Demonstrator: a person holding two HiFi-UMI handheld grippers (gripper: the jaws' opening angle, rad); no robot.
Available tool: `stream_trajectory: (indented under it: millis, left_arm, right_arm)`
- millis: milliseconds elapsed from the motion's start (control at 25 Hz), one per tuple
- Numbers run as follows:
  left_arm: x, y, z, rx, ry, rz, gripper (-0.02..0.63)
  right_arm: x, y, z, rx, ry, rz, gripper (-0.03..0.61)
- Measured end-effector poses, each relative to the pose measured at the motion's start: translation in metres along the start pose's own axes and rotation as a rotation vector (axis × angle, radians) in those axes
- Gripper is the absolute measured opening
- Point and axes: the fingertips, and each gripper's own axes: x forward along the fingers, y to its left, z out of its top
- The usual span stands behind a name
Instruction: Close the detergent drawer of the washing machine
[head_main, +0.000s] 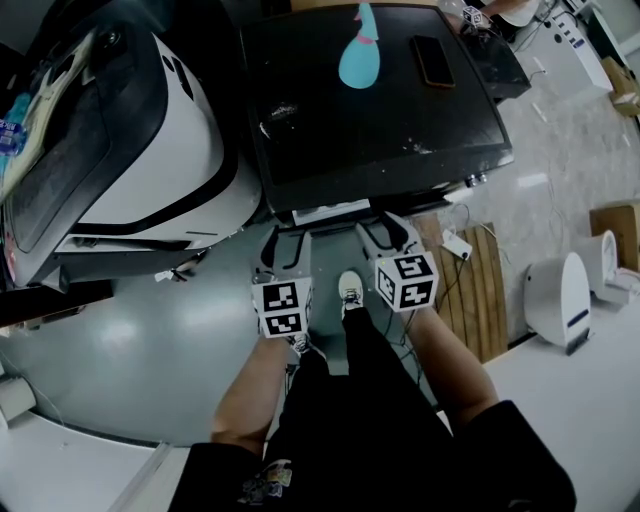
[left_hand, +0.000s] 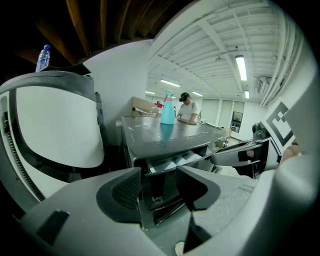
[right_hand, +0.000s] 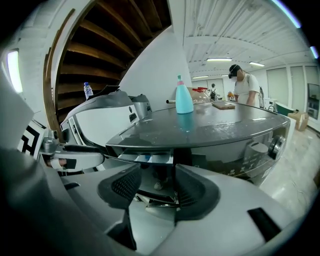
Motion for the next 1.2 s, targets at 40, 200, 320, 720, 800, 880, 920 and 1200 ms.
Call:
stream_trajectory:
  millis: [40,200,320,720,800,880,920,1200]
  left_arm:
    - [0.002,0.002,0.001,-0.003,0.000,0.012,0.215]
    - [0.009,0.010,0.007,-0.018,-0.001,0.049,0.215]
    - [0.011,0.016,0.008,-0.025,-0.001,0.065,0.215]
    - [0.008,0.026,0.020,-0.021,-0.028,0.039,0.215]
    - [0.003,0.026,0.025,-0.015,-0.040,0.027,0.215]
    - [-0.003,0.026,0.031,-0.006,-0.055,0.013,0.213]
    - [-0.008,0.027,0.035,-0.001,-0.064,0.006,0.212]
    - [-0.065,0.040,0.064,0.004,-0.160,-0.022,0.032]
  right_arm:
    - [0.003,-0.001,0.001,0.012,-0.001,-0.007,0.215]
    - [0.012,-0.007,0.005,0.074,0.002,-0.032,0.234]
    - [0.018,-0.011,0.008,0.111,0.004,-0.050,0.259]
    - [0.023,-0.013,0.011,0.147,0.008,-0.102,0.270]
    - [0.022,-0.012,0.011,0.140,0.012,-0.106,0.268]
    - [0.019,-0.013,0.012,0.130,0.011,-0.117,0.253]
    - [0.016,-0.014,0.014,0.127,0.006,-0.121,0.228]
    - [-0.028,-0.001,0.045,0.112,-0.099,-0.162,-0.002]
